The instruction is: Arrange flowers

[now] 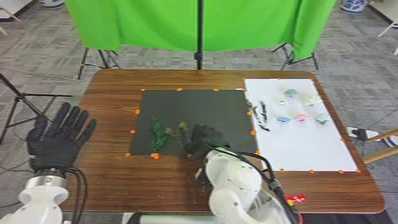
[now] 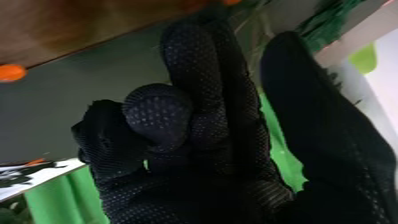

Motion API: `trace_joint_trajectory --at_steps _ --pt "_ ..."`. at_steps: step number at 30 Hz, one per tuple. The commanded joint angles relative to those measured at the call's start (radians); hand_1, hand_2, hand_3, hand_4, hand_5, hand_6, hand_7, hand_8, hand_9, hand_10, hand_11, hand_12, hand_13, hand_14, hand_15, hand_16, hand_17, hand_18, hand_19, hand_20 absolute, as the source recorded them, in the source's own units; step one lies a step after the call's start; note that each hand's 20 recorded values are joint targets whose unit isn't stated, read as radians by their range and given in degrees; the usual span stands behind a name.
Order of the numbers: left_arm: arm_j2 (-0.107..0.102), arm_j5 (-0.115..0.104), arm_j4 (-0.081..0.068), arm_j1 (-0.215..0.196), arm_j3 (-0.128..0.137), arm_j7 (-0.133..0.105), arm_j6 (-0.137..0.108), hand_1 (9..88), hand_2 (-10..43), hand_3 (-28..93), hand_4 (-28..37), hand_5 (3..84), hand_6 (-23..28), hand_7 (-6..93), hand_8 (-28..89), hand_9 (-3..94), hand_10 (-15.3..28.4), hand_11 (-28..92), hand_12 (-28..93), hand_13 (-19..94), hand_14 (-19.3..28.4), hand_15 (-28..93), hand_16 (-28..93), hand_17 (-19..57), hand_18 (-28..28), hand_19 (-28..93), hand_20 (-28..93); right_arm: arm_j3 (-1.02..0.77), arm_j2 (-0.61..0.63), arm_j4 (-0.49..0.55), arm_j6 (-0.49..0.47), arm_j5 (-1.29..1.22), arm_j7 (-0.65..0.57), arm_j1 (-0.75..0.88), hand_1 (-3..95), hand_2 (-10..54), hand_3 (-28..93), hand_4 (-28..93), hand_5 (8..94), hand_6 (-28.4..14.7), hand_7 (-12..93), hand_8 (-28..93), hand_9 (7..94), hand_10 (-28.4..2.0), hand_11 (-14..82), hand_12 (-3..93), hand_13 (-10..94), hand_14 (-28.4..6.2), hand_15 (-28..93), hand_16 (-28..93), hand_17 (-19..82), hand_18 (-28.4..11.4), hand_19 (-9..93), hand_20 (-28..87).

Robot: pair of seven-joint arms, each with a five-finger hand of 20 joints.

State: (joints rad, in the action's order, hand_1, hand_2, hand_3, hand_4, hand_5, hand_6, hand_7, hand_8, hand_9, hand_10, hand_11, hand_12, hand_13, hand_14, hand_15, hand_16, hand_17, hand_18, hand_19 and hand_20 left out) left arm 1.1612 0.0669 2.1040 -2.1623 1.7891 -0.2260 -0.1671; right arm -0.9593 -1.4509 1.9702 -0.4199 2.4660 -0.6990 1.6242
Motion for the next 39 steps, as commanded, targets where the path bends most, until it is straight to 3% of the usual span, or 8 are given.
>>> trace_joint_trajectory --at_steps 1,6,8,13,26,32,34,39 --pt "0.023 0.051 0.018 -0.058 0.024 -0.013 -0.024 26.8 13.6 72 -28.3 44.9 8.2 11.2 -9 39.4 14.9 16 12 30 15.3 34 -3 -3.4 15.1 30 17 -0.109 0.077 0.090 0.148 0.023 -0.024 0.011 44.8 -6.3 65 -16 75.1 -6.2 21 23 84.6 -17.0 34.9 30.3 75 -15.1 68 42 48 -27.5 93 54" --pt "0.017 0.072 0.027 -0.069 0.029 -0.025 -0.009 26.7 13.5 72 -28.3 44.8 8.1 11.5 -9 39.0 14.6 15 12 30 15.0 34 -3 -3.3 14.9 30 17 -0.181 0.135 0.044 0.377 0.137 -0.017 -0.030 42.2 -7.7 67 -16 70.1 -7.1 28 20 80.2 -19.1 35.8 29.9 70 -17.2 68 40 44 -27.9 93 52" --pt "0.017 0.072 0.027 -0.071 0.026 -0.030 -0.004 26.6 13.5 72 -28.3 44.8 8.0 11.5 -9 38.9 14.5 15 12 30 15.0 33 -3 -3.2 14.8 30 17 -0.222 0.142 0.011 0.312 0.143 -0.036 -0.065 39.7 -8.5 71 -16 65.4 -9.8 25 -2 70.8 -22.8 29.5 25.2 59 -20.7 65 32 40 -28.3 93 47" --pt "0.016 0.074 0.026 -0.075 0.023 -0.033 -0.002 26.6 13.4 72 -28.3 44.6 7.8 11.4 -9 38.8 14.2 15 12 30 14.5 33 -3 -3.1 14.7 29 17 -0.261 0.135 -0.157 0.419 0.050 -0.077 -0.147 38.1 -9.5 73 -19 55.9 -13.3 13 -6 56.8 -26.9 17.8 18.4 45 -25.2 67 25 36 -28.4 93 47" --pt "0.010 0.094 0.016 -0.029 0.005 -0.022 0.006 26.5 13.3 72 -28.3 44.6 7.7 11.4 -9 38.7 14.2 15 12 30 14.3 31 -2 -2.9 14.5 29 17 -0.263 0.120 -0.266 0.194 0.027 -0.116 -0.214 36.9 -9.5 72 -25 53.5 -15.7 7 -8 48.8 -28.3 8.4 11.5 40 -28.3 69 21 33 -28.4 93 50" --pt "0.006 0.071 0.016 -0.020 -0.006 -0.019 -0.002 26.5 13.2 72 -28.3 44.7 7.8 11.4 -8 38.7 14.1 15 13 30 14.3 31 -2 -2.8 14.5 29 17 -0.236 0.108 -0.304 0.158 0.049 -0.069 -0.207 44.7 -9.5 74 -28 53.1 -14.0 11 -7 50.3 -28.2 10.1 13.0 43 -26.9 70 23 34 -28.4 93 50" --pt "0.007 0.065 0.015 -0.013 -0.007 -0.014 0.008 26.5 13.2 72 -28.3 44.8 7.8 11.5 -8 38.8 14.2 15 13 30 14.3 31 -2 -2.8 14.5 28 17 -0.230 0.096 -0.308 0.138 0.071 -0.057 -0.190 49.4 -9.5 77 -28 57.0 -10.5 15 -8 59.1 -22.4 15.8 15.5 50 -21.9 71 27 36 -28.4 93 51" --pt "0.010 0.052 0.012 -0.006 -0.012 -0.004 0.007 26.5 13.1 72 -28.3 45.2 7.9 11.7 -8 39.5 14.5 15 12 31 14.3 32 -2 -2.8 14.5 29 17 -0.196 0.088 -0.347 0.139 0.152 -0.044 -0.165 55.2 -9.5 76 -28 63.2 -6.3 23 -9 68.2 -17.7 23.5 19.5 56 -17.9 69 38 37 -28.0 93 50"
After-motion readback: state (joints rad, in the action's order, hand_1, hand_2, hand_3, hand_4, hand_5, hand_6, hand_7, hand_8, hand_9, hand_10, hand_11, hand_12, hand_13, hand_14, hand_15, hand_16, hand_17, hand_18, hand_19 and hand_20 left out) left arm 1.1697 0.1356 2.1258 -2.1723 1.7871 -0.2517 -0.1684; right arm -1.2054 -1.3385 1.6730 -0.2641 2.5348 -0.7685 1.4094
